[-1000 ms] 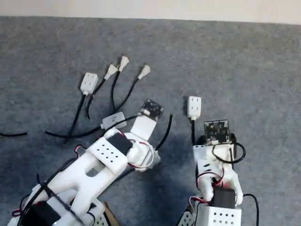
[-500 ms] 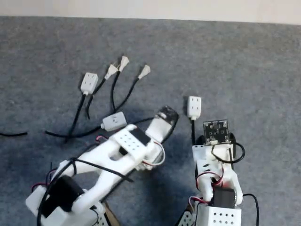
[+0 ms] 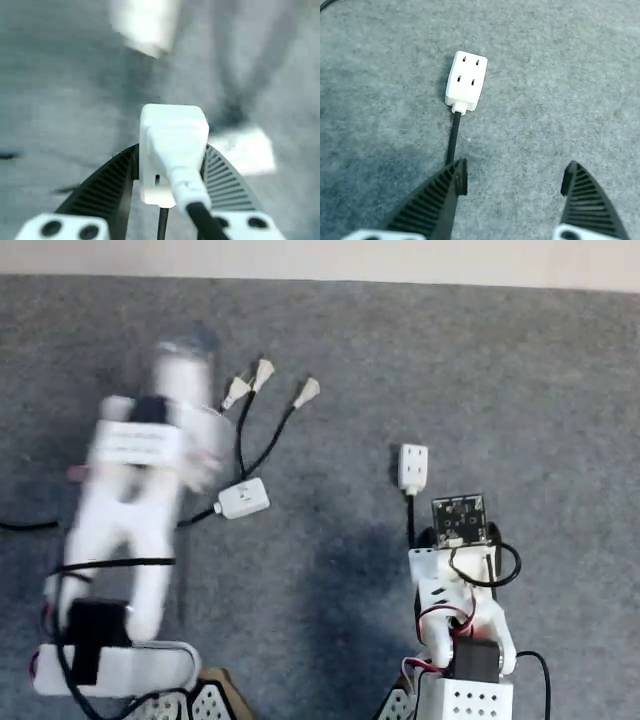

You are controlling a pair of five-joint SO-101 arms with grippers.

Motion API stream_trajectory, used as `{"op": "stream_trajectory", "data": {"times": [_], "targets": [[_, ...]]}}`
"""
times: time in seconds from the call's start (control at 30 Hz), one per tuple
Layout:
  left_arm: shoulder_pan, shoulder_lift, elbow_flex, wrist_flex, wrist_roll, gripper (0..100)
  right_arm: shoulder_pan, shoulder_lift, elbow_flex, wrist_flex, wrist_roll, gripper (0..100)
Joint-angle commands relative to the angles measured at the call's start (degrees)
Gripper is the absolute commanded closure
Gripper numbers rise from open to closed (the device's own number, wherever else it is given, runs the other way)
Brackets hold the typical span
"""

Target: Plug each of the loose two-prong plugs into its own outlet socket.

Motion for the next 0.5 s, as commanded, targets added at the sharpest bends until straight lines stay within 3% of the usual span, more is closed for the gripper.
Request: {"op": "stream_trajectory", "data": {"times": [0.0, 0.23, 0.47], "targets": [[-12.88, 3.91, -14.46, 2.29, -2.55, 97, -0.48, -1.36, 6.29, 0.04, -0.35, 70.5], [-30.55, 29.23, -43.12, 2.2, -2.64, 97, -0.48, -1.36, 6.29, 0.04, -0.35, 70.5], [-38.81, 59.65, -78.02, 2.55, -2.99, 97, -0.48, -1.36, 6.37, -0.04, -0.35, 70.5]]}}
